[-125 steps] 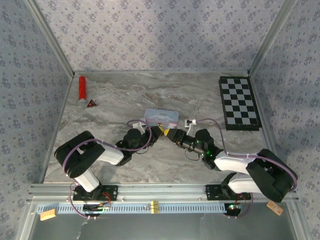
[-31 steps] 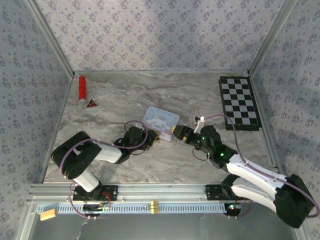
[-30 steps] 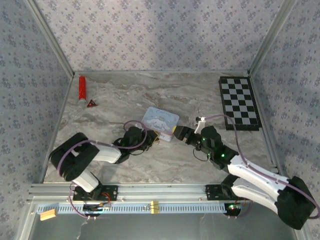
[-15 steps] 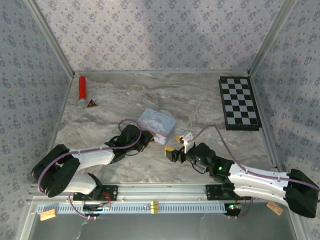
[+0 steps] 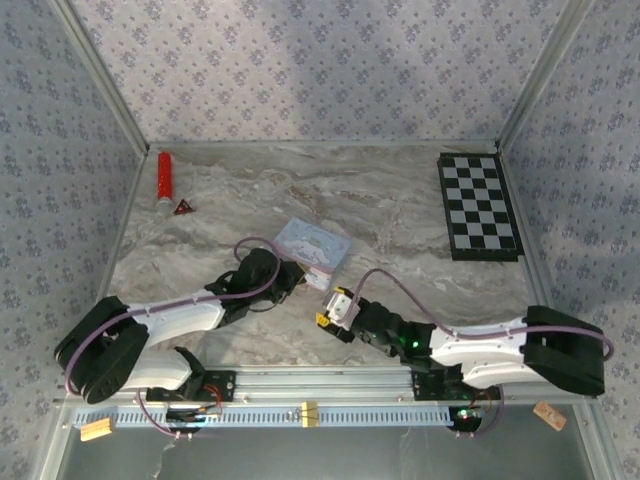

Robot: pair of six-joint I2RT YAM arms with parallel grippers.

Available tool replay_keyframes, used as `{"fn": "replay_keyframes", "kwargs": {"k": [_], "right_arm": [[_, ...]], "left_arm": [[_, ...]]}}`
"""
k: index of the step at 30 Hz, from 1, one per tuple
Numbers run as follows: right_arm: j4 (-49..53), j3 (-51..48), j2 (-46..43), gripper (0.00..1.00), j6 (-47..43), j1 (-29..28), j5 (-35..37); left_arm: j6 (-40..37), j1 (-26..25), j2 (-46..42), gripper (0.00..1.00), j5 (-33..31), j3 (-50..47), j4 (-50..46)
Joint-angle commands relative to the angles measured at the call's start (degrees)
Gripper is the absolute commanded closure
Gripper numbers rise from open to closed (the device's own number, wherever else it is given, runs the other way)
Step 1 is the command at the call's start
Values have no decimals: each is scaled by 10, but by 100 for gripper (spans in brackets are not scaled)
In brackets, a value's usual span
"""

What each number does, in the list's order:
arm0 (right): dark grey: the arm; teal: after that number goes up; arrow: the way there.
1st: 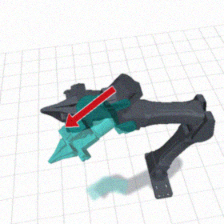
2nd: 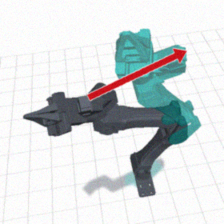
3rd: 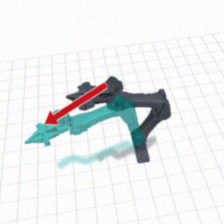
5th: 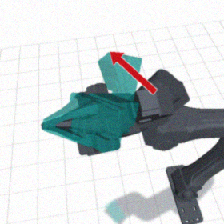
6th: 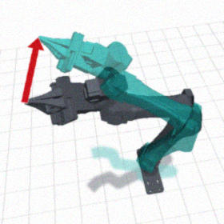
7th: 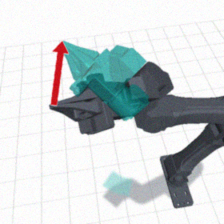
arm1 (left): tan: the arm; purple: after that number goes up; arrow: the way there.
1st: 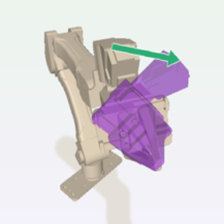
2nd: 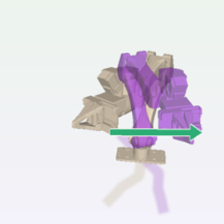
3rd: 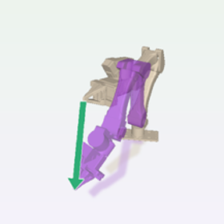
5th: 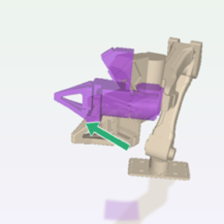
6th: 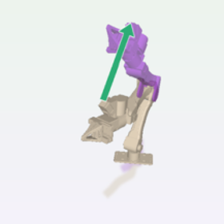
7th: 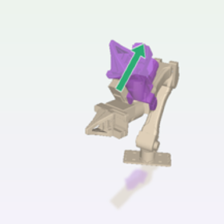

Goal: Unlock the padlock with the key

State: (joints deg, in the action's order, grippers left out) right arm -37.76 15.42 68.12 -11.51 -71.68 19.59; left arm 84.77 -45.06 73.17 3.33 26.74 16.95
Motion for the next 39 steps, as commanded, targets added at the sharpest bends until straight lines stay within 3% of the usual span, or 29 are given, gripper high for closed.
{"fn": "replay_keyframes", "kwargs": {"k": [1,23,39], "right_arm": [[-70,28,36,49,-45,-4,41],[-141,75,157,53,-62,-29,134],[-196,98,240,59,-105,-30,155]], "left_arm": [[-17,-6,-23,100,-10,27,-9],[-17,-9,12,100,1,37,11],[-16,-11,7,100,8,22,17]]}}
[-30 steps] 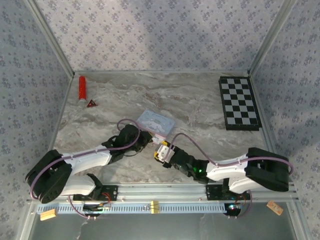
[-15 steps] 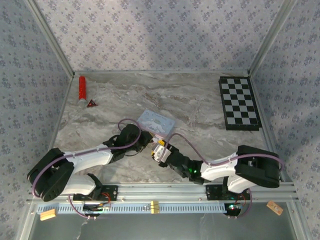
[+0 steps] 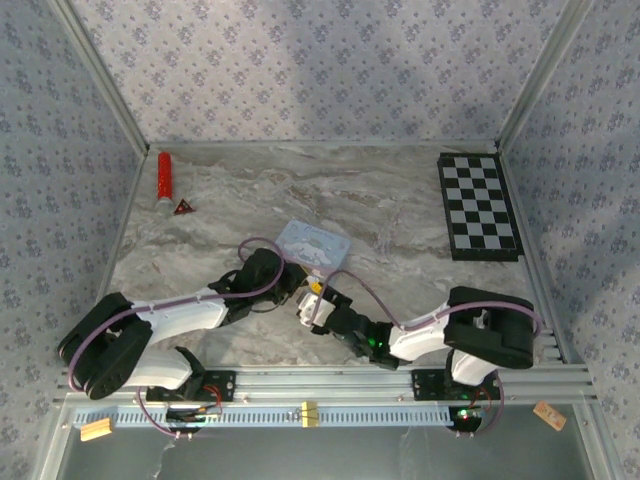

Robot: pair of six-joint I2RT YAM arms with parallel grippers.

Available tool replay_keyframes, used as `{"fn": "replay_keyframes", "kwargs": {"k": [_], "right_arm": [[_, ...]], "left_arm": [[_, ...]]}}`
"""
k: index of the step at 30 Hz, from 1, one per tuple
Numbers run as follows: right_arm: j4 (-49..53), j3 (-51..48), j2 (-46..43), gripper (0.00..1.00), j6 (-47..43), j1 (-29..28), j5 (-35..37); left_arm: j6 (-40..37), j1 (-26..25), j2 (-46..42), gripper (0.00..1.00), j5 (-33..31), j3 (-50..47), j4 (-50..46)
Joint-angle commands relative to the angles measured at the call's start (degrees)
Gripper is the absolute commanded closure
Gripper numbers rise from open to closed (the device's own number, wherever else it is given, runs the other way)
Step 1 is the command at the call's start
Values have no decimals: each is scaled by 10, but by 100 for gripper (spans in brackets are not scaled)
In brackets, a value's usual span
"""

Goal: Unlock the padlock with the key

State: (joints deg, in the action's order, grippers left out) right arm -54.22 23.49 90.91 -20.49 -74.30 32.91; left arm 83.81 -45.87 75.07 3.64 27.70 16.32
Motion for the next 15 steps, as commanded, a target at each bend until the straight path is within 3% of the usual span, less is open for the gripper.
{"fn": "replay_keyframes", "kwargs": {"k": [1,15], "right_arm": [[-32,19,17,60,-16,-5,22],[-46,21,45,70,-6,0,49]], "left_arm": [[-6,-4,-14,100,4,12,21],[-11,-6,-21,100,1,18,13]]}}
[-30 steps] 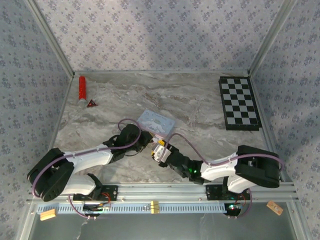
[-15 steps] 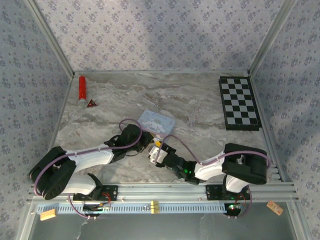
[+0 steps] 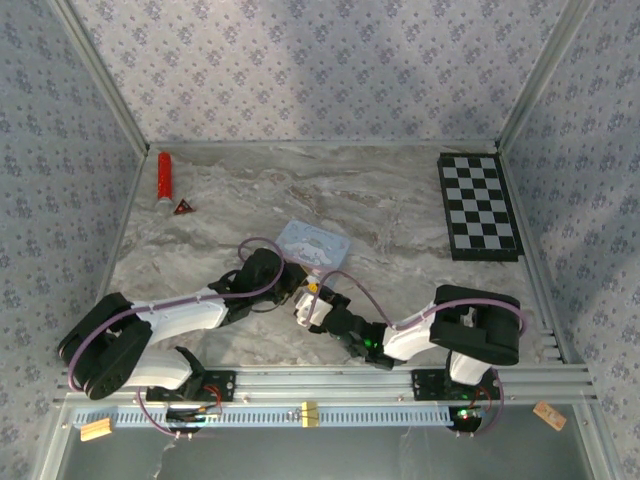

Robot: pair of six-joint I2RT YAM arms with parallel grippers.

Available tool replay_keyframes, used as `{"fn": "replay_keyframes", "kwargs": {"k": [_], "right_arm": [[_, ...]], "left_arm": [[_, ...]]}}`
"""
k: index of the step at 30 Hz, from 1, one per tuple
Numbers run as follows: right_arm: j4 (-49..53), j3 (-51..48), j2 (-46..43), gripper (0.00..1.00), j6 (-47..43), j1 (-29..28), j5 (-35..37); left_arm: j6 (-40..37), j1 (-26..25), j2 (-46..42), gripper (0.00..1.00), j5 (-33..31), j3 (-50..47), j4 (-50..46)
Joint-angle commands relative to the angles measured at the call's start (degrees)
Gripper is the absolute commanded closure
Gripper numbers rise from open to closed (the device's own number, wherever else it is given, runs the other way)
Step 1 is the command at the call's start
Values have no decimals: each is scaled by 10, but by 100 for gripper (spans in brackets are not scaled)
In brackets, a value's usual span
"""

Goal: Unlock the padlock with the key

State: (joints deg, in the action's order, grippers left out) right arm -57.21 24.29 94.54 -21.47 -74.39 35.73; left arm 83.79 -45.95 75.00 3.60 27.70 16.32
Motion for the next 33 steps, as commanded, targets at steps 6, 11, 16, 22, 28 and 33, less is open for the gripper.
{"fn": "replay_keyframes", "kwargs": {"k": [6,11,16,22,28,33], "right_arm": [[-9,19,8,74,7,6,26],[-2,15,8,75,15,11,22],[4,13,10,77,25,13,19],[4,13,13,80,33,17,17],[24,22,6,88,66,21,5],[44,26,-2,93,116,32,-2]], "left_arm": [[-14,-6,-22,100,2,25,2],[-16,-7,-25,100,2,30,-4],[-18,-7,-27,100,-2,32,-7],[-21,-9,-25,100,2,37,-13],[-22,-10,-21,100,4,35,-11],[-23,-10,-19,100,3,36,-2]]}}
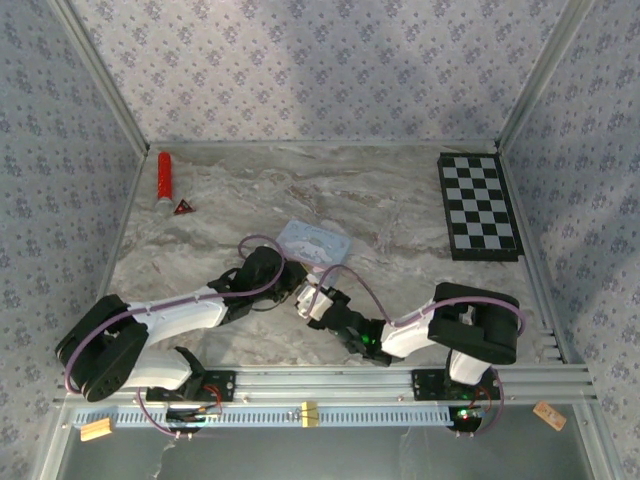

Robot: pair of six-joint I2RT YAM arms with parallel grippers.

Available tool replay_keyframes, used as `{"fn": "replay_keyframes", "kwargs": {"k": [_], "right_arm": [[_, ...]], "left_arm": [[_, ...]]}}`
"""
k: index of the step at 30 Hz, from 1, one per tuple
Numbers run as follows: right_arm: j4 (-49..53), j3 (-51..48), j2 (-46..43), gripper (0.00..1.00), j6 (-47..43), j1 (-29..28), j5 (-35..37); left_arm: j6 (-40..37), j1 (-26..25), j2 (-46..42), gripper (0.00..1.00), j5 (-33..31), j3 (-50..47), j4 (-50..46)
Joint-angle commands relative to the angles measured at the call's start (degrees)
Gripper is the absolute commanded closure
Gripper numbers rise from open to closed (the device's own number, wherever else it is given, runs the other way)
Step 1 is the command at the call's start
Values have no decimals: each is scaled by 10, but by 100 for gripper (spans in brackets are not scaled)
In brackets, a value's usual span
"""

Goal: Unlock the padlock with the key

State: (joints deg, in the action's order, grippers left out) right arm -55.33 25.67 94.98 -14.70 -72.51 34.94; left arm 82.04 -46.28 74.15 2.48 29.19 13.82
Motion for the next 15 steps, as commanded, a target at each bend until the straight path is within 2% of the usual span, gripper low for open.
{"fn": "replay_keyframes", "kwargs": {"k": [1,5,15], "right_arm": [[31,13,-11,94,61,15,1],[60,23,-22,96,107,26,-14],[105,12,-70,99,308,88,-97]], "left_arm": [[-6,-7,-10,100,14,20,26],[-6,-8,-5,100,14,18,33],[-6,-10,9,100,18,21,48]]}}
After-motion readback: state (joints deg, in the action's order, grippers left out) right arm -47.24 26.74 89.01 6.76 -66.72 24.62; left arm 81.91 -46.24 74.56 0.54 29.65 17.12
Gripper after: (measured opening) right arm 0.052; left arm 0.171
